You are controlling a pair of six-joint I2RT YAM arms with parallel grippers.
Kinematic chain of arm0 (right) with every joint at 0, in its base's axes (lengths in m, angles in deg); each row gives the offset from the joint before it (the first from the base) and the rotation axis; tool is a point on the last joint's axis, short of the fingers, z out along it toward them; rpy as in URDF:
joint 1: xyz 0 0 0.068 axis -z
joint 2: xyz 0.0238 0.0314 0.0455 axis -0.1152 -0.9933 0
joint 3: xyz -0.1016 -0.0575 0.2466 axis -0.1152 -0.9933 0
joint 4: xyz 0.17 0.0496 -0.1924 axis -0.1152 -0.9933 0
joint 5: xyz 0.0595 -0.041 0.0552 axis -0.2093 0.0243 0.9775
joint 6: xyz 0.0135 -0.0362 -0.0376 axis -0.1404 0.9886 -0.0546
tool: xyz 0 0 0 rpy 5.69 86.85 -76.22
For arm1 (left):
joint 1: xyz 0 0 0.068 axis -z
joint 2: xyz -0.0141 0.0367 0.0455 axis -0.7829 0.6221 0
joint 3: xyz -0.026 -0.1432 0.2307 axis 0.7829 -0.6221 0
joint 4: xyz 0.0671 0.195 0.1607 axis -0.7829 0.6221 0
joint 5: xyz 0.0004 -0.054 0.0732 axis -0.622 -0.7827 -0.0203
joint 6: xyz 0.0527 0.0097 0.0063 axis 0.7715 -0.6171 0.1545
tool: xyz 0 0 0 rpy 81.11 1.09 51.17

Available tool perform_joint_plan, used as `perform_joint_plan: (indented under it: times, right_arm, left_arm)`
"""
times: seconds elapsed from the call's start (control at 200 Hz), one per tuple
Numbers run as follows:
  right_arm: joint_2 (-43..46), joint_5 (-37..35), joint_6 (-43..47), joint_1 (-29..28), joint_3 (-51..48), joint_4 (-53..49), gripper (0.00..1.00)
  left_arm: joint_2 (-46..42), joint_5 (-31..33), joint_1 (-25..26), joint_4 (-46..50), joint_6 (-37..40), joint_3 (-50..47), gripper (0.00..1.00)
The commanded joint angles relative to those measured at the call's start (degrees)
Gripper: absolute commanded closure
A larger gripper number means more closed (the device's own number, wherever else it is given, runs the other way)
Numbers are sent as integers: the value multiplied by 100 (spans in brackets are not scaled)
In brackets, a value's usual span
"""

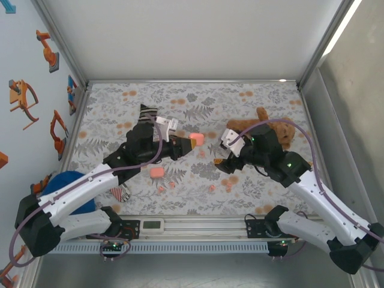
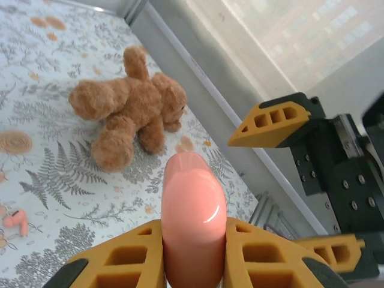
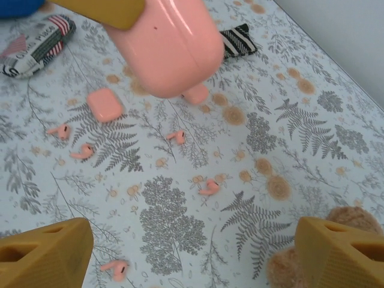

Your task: Insert the wireless bluetooth earbuds into the charging case

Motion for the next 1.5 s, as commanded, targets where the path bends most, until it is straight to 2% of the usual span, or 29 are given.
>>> perform_joint_plan:
  times: [0.0, 0.1, 0.21, 0.506, 0.801, 0.987, 1.492]
  right_arm:
    - [286, 1141, -754, 331, -261, 981, 14]
    - [436, 1792, -1306, 587, -509, 1724, 13]
    - [434, 2181, -1685, 641, -580, 2272, 12]
    - [-11, 3129, -2487, 622, -449, 3378, 13]
    - [-366, 3122, -2662, 478, -285, 3757, 13]
    - [-524, 3023, -2723, 352, -271, 4030, 14]
    - [-832, 2836, -2775, 236, -131, 4217, 18]
  left_arm:
    - [-496, 191, -9, -927, 546, -363, 100]
    - [-887, 315, -9, -1542, 835, -819, 100]
    - [-1219, 390, -9, -2127, 1105, -1189, 100]
    - [-1453, -210, -7, -3150, 2050, -1575, 100]
    - [-1316, -717, -9, -3223, 3094, -1523, 100]
    - [-1210, -920, -8, -3043, 3189, -1367, 100]
    - [-1229, -755, -9, -3015, 3179, -1352, 100]
